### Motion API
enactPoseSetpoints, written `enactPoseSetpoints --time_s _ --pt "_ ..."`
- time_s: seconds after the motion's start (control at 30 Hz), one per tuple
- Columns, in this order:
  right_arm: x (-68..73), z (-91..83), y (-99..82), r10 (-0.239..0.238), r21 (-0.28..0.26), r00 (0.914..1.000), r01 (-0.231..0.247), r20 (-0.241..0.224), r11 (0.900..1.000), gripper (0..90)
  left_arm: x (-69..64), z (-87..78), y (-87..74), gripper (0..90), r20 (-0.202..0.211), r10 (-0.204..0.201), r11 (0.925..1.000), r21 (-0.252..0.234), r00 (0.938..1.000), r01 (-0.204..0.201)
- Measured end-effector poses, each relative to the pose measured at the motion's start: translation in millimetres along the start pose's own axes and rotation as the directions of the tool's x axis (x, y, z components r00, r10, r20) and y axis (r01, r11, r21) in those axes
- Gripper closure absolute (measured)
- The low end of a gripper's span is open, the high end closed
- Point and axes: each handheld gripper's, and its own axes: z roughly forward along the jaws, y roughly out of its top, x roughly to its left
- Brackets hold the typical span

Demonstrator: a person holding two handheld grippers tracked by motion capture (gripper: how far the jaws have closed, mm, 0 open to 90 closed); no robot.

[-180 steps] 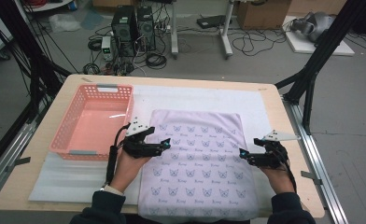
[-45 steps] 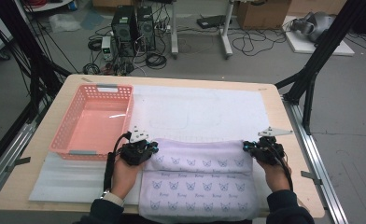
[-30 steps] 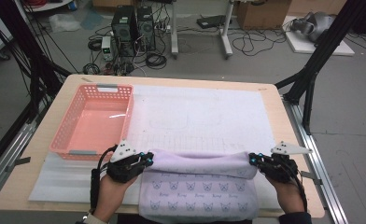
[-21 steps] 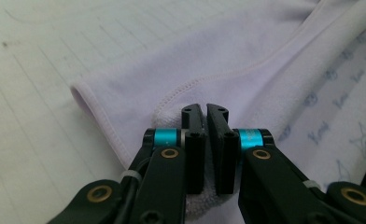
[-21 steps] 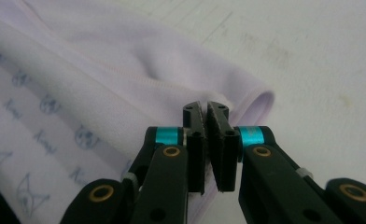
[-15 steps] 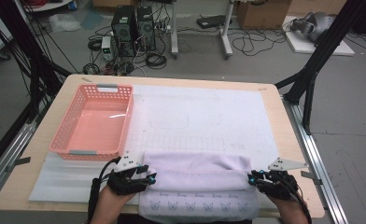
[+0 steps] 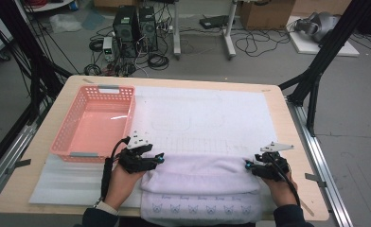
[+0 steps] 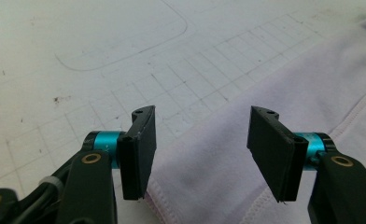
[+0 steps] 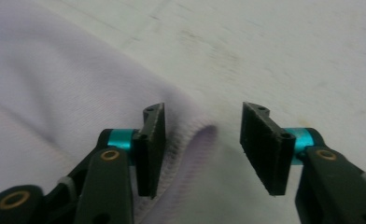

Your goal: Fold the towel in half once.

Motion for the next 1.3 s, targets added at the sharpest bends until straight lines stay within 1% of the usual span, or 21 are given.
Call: enactPoseSetpoints --time_s 0.07,0.13,0.2,0.27,0.33,0.37,0.4,0.53,0.57,0.6,0.63,0.67,0.7,0.73,0.8,0.83,0.97,1.03,1.1,1.2,1.3 --pt "-9.3 -0.2 0.0 0.052 -0.025 0.9983 -0.051 0.026 0.9984 53.2 1.9 1.3 -0.7 42.1 -0.008 -0.010 0.9999 0.004 0.9999 0.010" --pt "-12.9 -1.4 0.1 0.079 -0.043 0.9969 -0.079 0.001 0.9960 56.3 4.6 2.5 -1.7 41.8 -0.012 -0.016 0.9998 0.008 0.9998 0.016" --pt "-11.0 -3.9 0.7 0.071 -0.061 0.9973 -0.072 -0.019 0.9956 56.0 7.2 3.9 -3.3 41.6 -0.016 -0.025 0.9995 0.020 0.9996 0.025" --pt "-7.6 -4.2 1.1 0.072 -0.070 0.9952 -0.077 -0.066 0.9946 52.7 9.0 5.6 -5.4 40.8 -0.021 -0.030 0.9990 0.034 0.9993 0.030" --pt "-4.6 0.3 0.5 0.047 -0.034 0.9950 -0.050 -0.088 0.9982 51.7 11.0 7.7 -7.2 40.6 -0.031 -0.031 0.9983 0.049 0.9990 0.033" --pt "-3.4 3.0 -0.4 0.030 -0.017 0.9963 -0.032 -0.080 0.9994 51.2 12.2 8.8 -8.1 40.5 -0.036 -0.036 0.9979 0.052 0.9987 0.038" --pt "-2.8 4.0 -1.4 0.035 -0.020 0.9964 -0.037 -0.078 0.9991 51.8 13.5 10.0 -9.3 40.4 -0.041 -0.043 0.9973 0.057 0.9982 0.045" --pt "-4.4 2.7 -2.2 0.035 -0.022 0.9957 -0.037 -0.086 0.9991 60.1 17.5 15.0 -16.4 40.7 -0.050 -0.054 0.9932 0.101 0.9973 0.058" --pt "-4.1 2.2 -2.6 0.035 -0.020 0.9949 -0.037 -0.095 0.9991 64.5 17.4 14.7 -18.7 41.5 -0.051 -0.039 0.9951 0.089 0.9980 0.043" --pt "-4.0 1.6 -2.8 0.032 -0.018 0.9939 -0.034 -0.106 0.9993 72.3 16.8 14.4 -20.2 43.7 -0.057 -0.036 0.9962 0.077 0.9977 0.041" --pt "-3.8 1.7 -3.0 0.030 -0.018 0.9907 -0.033 -0.133 0.9993 78.9 17.3 13.2 -21.1 46.7 -0.063 -0.022 0.9968 0.076 0.9978 0.027" --pt "-2.6 1.6 -2.7 0.027 -0.015 0.9897 -0.029 -0.140 0.9995 81.7 17.9 12.3 -21.3 54.3 -0.053 -0.024 0.9968 0.075 0.9983 0.028" --pt "-2.5 1.5 -2.4 0.018 -0.017 0.9896 -0.021 -0.143 0.9996 83.3 20.0 11.1 -20.7 65.5 -0.010 -0.036 0.9959 0.083 0.9993 0.037" --pt "-2.8 1.3 -2.0 0.024 -0.015 0.9887 -0.026 -0.148 0.9995 84.1 19.4 11.1 -20.1 80.4 0.002 -0.036 0.9957 0.085 0.9993 0.036" --pt "-5.3 1.5 -1.8 0.025 -0.019 0.9873 -0.029 -0.157 0.9994 84.8 15.5 12.3 -16.4 84.3 -0.015 -0.008 0.9952 0.097 0.9999 0.010" --pt "-5.6 1.5 -1.3 0.023 -0.026 0.9882 -0.027 -0.151 0.9993 85.0 14.8 12.8 -13.6 84.7 -0.022 -0.007 0.9960 0.089 0.9997 0.009" --pt "-9.0 0.9 5.4 0.014 -0.055 0.9915 -0.021 -0.130 0.9983 85.6 12.4 14.2 3.6 85.3 -0.078 -0.010 0.9993 0.034 0.9969 0.012" --pt "-12.9 0.6 10.9 0.012 -0.072 0.9933 -0.020 -0.115 0.9972 85.6 9.0 14.5 14.7 85.4 -0.107 0.005 1.0000 0.007 0.9942 -0.005" --pt "-18.7 0.5 16.4 0.030 -0.083 0.9930 -0.039 -0.114 0.9958 85.6 8.4 15.6 26.4 85.4 -0.122 0.015 0.9998 -0.008 0.9924 -0.016" --pt "-27.0 0.7 24.4 0.036 -0.092 0.9947 -0.045 -0.096 0.9947 85.6 10.8 18.9 44.2 85.3 -0.145 0.015 0.9995 -0.026 0.9892 -0.019" --pt "-34.8 0.7 32.8 0.038 -0.110 0.9959 -0.047 -0.082 0.9928 85.6 16.9 23.5 56.6 85.3 -0.153 -0.004 0.9991 -0.041 0.9883 -0.003"
